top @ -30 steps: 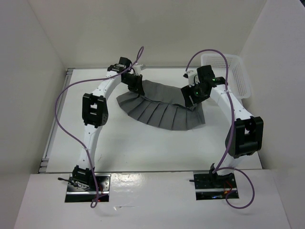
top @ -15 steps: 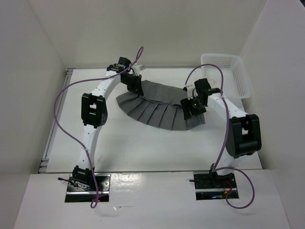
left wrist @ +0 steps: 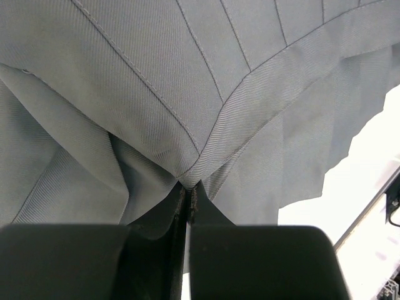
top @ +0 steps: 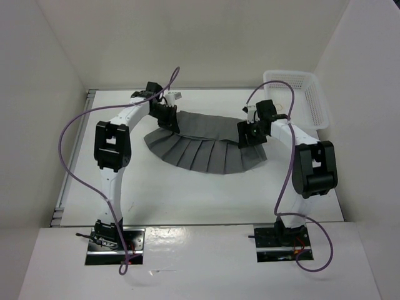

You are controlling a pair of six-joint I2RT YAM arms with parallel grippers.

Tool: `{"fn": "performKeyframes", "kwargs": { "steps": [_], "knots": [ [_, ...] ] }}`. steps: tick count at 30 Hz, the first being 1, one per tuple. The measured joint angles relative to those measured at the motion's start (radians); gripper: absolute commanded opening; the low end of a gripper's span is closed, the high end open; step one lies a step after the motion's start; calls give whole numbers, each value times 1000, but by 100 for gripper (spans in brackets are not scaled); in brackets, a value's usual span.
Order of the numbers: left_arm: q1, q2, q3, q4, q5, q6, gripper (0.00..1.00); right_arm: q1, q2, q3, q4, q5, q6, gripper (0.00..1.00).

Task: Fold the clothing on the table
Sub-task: Fold the skirt

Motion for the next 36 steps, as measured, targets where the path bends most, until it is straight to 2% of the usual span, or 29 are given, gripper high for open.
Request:
{"fn": "performKeyframes", "kwargs": {
  "steps": [12,17,32,36],
  "knots": [
    [6,-37,-54,35,-21,-3,0,-81,100,47,53,-52,19,70],
    [6,-39,-63,40,-23,-3,0,-82,124,61,60,-72,20,66],
    [6,-39,-64,40,-24,-3,0,-82,134,137,59,-116,27,66],
    [6,-39,-64,40,-24,-3,0,-82,134,137,58,-119,29,55]
  ]
}}
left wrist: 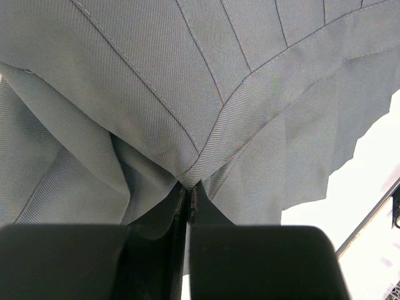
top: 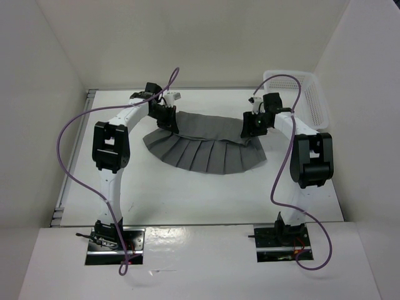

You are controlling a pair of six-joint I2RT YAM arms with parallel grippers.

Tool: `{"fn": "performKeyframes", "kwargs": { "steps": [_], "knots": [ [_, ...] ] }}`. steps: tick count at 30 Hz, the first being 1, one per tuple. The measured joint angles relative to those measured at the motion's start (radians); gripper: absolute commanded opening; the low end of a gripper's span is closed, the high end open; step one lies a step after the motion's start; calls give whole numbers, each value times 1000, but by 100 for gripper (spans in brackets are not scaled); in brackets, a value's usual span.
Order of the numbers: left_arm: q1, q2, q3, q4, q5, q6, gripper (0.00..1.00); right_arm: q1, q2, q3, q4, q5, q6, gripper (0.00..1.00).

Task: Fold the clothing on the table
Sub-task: Fold the skirt

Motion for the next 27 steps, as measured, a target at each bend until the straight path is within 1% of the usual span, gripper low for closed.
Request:
{"fn": "performKeyframes", "kwargs": {
  "steps": [2,12,17,20,24,25,26,27],
  "knots": [
    [0,0,0,0,0,0,0,0,0,0,0,-3,2,49],
    [0,0,0,0,0,0,0,0,2,0,0,-26,5,49],
    [0,0,-14,8,0,0,0,0,33,0,0,-40,4,48],
    [0,0,-26,10,-1,0,0,0,54,0,-1,-44,4,41],
    [0,0,-29,11,0,0,0,0,56,0,-3,-48,-1,21],
    [0,0,-29,11,0,0,0,0,57,0,-3,-48,0,9],
    [0,0,-29,11,0,0,0,0,58,0,-4,-47,-4,3],
    [0,0,-29,12,0,0,0,0,58,0,-4,-47,-8,0]
  ]
}}
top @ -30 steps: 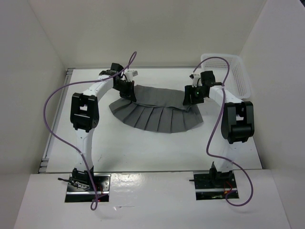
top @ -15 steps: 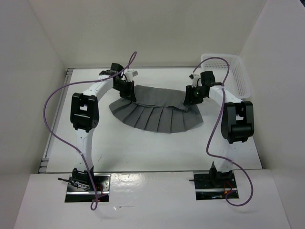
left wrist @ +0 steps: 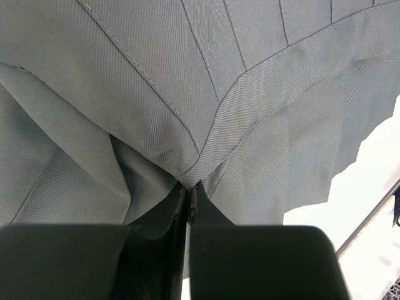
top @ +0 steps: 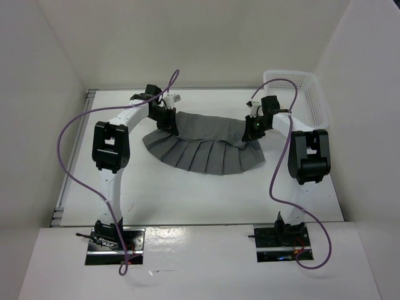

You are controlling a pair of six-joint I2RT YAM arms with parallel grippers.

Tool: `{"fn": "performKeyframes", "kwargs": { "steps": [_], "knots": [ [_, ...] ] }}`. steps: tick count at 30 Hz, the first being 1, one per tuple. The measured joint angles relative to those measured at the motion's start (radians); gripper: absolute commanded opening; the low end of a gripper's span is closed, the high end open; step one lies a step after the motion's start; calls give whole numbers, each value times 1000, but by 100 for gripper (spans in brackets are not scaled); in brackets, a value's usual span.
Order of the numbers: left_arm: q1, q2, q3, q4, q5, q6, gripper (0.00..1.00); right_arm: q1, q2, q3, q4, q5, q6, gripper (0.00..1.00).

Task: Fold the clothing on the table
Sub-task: Fold the skirt

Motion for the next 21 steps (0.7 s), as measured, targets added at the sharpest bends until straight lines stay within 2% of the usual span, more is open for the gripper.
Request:
{"fn": "performKeyframes", "kwargs": {
  "steps": [5,12,15,21],
  "knots": [
    [0,0,2,-2,1,3,0,0,1,18,-21,6,-3,0],
    [0,-33,61,-48,-10,29,0,-8,-13,134,-95,11,-26,0],
    [0,-74,126,-72,-26,49,0,-16,-37,194,-119,11,-35,0],
    [19,-95,384,-135,-22,80,0,-44,-80,305,-129,5,-37,0]
  ]
}}
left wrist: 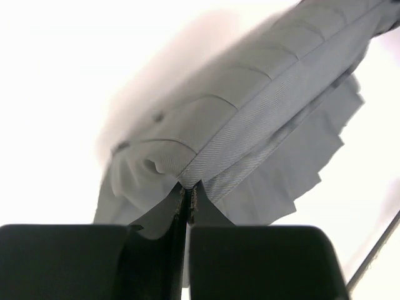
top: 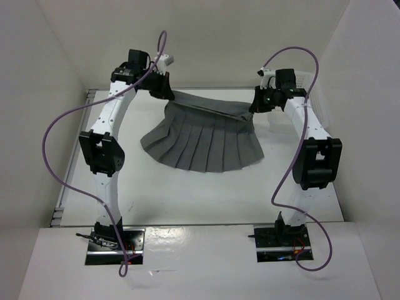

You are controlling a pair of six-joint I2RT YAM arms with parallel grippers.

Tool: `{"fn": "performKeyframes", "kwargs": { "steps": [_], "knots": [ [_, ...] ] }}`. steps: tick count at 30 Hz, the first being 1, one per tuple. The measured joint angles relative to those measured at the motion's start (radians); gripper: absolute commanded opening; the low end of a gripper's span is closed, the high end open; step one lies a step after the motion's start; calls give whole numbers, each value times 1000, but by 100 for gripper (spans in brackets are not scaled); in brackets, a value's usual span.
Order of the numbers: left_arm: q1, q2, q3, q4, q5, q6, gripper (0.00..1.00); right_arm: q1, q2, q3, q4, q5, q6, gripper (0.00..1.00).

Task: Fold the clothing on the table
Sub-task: Fold the skirt

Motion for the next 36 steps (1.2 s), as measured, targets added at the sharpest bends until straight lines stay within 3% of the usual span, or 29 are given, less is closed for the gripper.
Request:
{"fn": "performKeyframes", "kwargs": {
  "steps": [5,15,20,28,36],
  "knots": [
    [25,-10,69,-36,47,29,0,-3,-22,16,-5,-42,-1,0],
    [41,-195,-328,-53,88,87,0,-3,-111,10,-130,-105,-68,0],
    [64,-272,-436,-75,121,137,0,5,-168,10,-245,-174,-134,0],
    [119,-294,-504,-157,129,213,0,100,-172,-14,-431,-194,-253,0],
    [137,-292,-454,-216,156,235,0,113,-173,-16,-438,-186,-246,0]
  ]
}}
